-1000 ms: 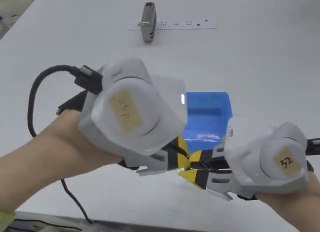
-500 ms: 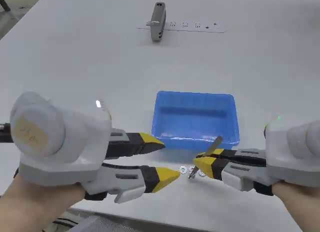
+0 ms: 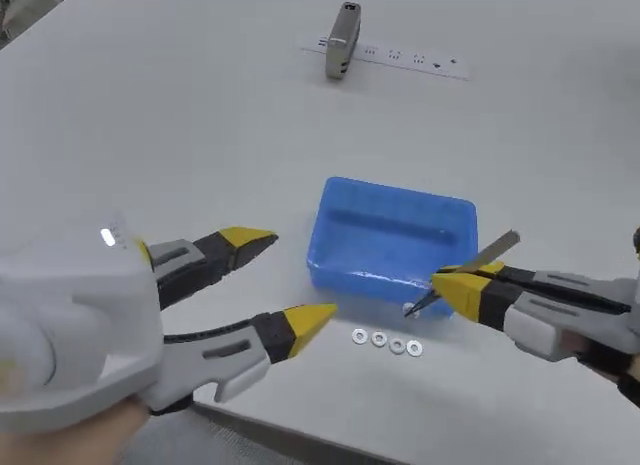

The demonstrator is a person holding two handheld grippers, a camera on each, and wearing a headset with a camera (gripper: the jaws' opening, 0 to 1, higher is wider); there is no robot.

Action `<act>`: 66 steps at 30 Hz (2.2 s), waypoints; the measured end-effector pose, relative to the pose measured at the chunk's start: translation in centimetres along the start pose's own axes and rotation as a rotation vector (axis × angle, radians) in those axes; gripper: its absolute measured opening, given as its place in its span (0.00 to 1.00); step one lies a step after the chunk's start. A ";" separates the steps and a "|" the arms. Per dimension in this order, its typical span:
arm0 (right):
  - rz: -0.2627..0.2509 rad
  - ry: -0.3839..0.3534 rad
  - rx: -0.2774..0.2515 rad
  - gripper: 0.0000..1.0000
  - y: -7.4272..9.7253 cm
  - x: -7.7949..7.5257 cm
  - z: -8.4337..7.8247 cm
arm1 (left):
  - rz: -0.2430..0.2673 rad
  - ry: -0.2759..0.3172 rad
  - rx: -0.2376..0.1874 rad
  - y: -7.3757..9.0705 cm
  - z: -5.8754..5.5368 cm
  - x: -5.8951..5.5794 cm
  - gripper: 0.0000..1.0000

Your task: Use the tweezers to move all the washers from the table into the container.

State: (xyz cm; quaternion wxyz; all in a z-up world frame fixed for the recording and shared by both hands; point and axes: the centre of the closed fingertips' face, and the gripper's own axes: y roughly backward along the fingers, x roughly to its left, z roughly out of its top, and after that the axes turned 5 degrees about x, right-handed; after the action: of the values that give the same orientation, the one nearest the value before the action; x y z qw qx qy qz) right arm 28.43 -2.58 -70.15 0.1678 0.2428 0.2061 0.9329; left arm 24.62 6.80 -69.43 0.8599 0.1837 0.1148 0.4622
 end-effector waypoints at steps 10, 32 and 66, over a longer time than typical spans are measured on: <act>-0.188 0.031 -0.006 0.02 -0.4 -5.5 2.0 | 0.087 -0.008 -0.035 0.3 0.3 1.4 0.70; -0.272 0.125 0.102 0.03 -4.2 -9.0 -1.3 | 0.124 0.046 -0.074 0.4 0.5 2.6 0.96; -0.256 0.170 -0.035 0.03 -0.3 -3.7 1.8 | 0.123 0.051 -0.095 0.6 0.8 2.5 0.99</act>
State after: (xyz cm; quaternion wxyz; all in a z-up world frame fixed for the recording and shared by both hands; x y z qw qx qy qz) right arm 32.52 -3.36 -70.27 0.2714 0.1319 0.2328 0.9246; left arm 25.85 9.07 -68.55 0.8345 0.1374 0.1030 0.5236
